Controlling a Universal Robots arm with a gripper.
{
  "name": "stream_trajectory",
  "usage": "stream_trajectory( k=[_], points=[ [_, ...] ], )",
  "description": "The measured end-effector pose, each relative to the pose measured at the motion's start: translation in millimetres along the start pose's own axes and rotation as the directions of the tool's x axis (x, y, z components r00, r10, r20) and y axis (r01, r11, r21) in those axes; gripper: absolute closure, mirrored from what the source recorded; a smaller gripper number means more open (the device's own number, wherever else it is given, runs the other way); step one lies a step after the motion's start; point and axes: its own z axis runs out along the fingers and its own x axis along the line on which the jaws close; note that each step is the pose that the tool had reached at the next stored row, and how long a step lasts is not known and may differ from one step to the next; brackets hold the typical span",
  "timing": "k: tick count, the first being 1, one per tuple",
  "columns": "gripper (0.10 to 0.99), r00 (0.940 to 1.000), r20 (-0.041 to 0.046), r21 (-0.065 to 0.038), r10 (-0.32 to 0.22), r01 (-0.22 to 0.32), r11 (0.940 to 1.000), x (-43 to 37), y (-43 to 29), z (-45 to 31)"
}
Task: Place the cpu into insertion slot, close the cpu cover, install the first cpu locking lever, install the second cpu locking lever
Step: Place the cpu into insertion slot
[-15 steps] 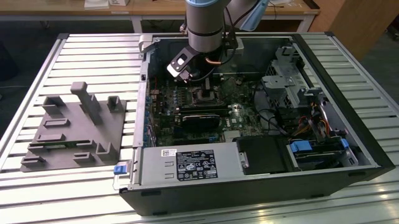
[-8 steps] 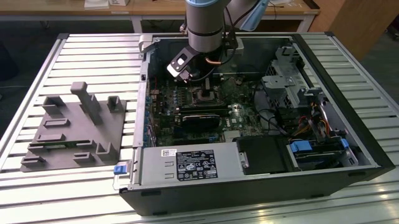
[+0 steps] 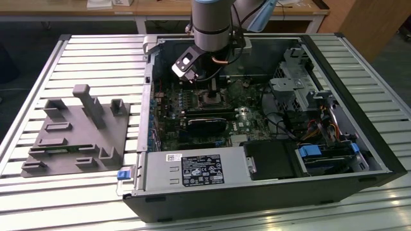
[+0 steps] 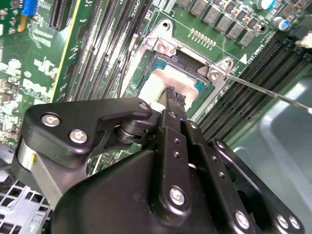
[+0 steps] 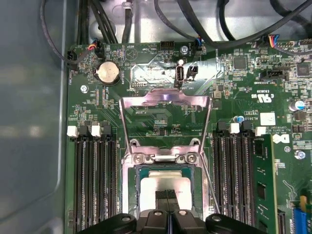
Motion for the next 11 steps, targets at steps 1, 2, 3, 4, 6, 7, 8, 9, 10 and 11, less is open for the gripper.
stream_trajectory(
  k=[1, 2, 3, 4, 6, 7, 8, 9, 10, 11],
  points=[
    [0.98, 1.0, 0.0, 0.0, 0.0, 0.0, 1.0, 0.1, 0.2, -2.5],
    [0.98, 1.0, -0.0002, 0.0, 0.0, 0.0, 1.0, 0.2, 0.4, -5.1],
    [0.98, 1.0, -0.0001, 0.0, 0.0, 0.0, 1.0, 0.3, 0.7, -7.8],
    [0.98, 1.0, -0.0001, 0.0, 0.0, 0.0, 1.0, 0.4, 0.9, -10.4],
    [0.98, 1.0, -0.0002, 0.0, 0.0, 0.0, 1.0, 0.6, 1.3, -15.4],
    [0.98, 1.0, -0.0001, 0.0, 0.0, 0.0, 1.0, 0.7, 1.5, -18.0],
    [0.98, 1.0, -0.0001, 0.0, 0.0, 0.0, 1.0, 0.8, 1.8, -20.6],
    [0.98, 1.0, -0.0002, 0.0, 0.0, 0.0, 1.0, 0.9, 2.0, -23.0],
    [0.98, 1.0, -0.0001, -0.001, 0.0, 0.0, 1.0, 0.9, 2.2, -25.6],
    [0.98, 1.0, -0.0003, -0.001, 0.0, 0.0, 1.0, 1.1, 2.4, -28.0]
  ],
)
